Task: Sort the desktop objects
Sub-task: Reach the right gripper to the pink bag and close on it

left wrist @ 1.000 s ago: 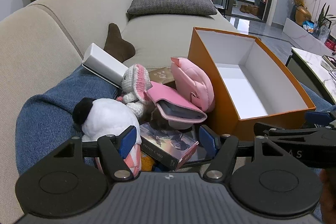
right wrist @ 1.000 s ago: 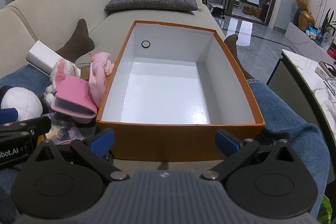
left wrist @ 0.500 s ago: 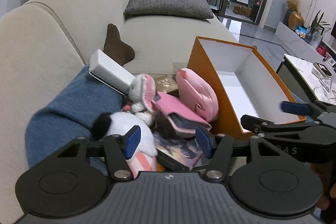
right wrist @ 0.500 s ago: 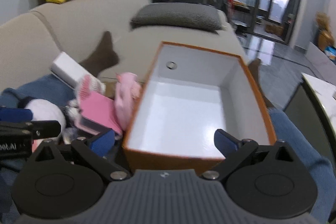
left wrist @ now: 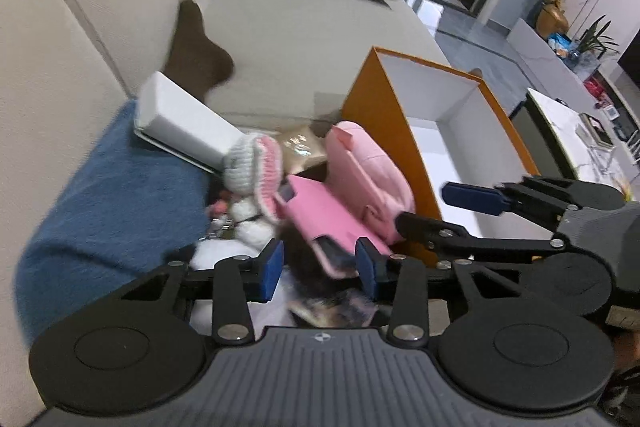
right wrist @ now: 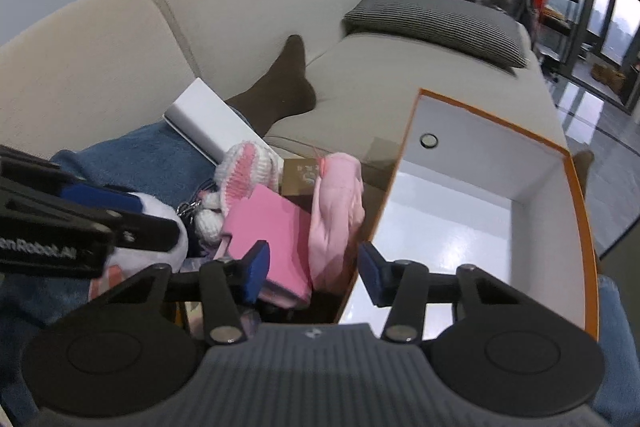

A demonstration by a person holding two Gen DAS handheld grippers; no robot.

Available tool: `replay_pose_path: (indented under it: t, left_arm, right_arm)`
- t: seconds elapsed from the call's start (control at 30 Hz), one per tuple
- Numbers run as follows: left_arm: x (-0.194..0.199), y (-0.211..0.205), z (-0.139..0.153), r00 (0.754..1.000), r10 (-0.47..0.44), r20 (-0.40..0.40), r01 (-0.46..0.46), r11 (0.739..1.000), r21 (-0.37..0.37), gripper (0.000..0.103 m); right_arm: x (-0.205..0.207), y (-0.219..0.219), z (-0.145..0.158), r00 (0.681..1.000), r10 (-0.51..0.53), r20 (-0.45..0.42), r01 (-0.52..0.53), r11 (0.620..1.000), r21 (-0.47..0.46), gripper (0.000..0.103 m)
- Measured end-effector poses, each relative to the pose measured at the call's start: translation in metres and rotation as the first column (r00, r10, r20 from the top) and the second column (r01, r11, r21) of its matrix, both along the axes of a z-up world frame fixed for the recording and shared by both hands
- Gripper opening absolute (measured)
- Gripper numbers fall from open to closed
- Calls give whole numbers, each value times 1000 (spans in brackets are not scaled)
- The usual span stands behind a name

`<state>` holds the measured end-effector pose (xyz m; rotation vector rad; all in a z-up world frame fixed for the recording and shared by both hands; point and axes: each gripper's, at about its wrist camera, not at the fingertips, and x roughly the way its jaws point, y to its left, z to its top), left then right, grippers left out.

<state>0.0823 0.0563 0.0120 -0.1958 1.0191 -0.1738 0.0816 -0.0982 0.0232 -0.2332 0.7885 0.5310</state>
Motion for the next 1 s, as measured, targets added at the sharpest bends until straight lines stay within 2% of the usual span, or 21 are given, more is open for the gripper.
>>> replay_pose_path:
  t: [0.1, 0.23, 0.37, 0.47, 0.67, 0.7, 0.77, 0.8, 0.87, 1.0]
  left_arm:
    - [21, 4, -12, 997, 19, -78, -21, 999, -29, 46]
    - [42, 8, -29, 987, 18, -162, -28, 998, -60, 46]
    - [52, 10, -43, 978, 13, -208, -32, 996, -84, 46]
    - [54, 11, -46, 976, 12, -216, -33, 995, -98, 44]
    - [49, 13, -42, 977, 3, -215, -33, 990, -136, 44]
    - [48, 13, -41, 977, 1, -212, -34, 988, -153, 50]
    - [45, 13, -38, 978, -12, -207, -29, 981, -193, 53]
    - [43, 11, -36, 980, -13, -200, -27, 980, -195, 54]
    - [42, 7, -36, 982, -9, -190, -24, 985, -171, 55]
    - [41, 2, -41, 983, -5, -186, -24, 988, -150, 53]
  right_arm:
    - [15, 5, 1, 999, 39, -9, -39, 999, -33, 47]
    - [35, 7, -3, 995, 81, -61, -85, 994, -63, 44]
    - [45, 11, -9, 989, 123, -83, -130, 987, -93, 37]
    - [51, 14, -16, 986, 131, -101, -142, 984, -108, 31]
    - [53, 15, -23, 984, 144, -106, -156, 981, -115, 31]
    - [52, 15, -23, 983, 149, -104, -161, 980, -117, 31]
    - [50, 15, -24, 981, 161, -104, -173, 977, -121, 34]
    - [49, 15, -25, 979, 175, -105, -187, 975, -119, 39]
    - [44, 18, -26, 973, 206, -102, -218, 966, -135, 43]
    - [36, 26, -32, 970, 238, -50, -243, 946, -215, 40]
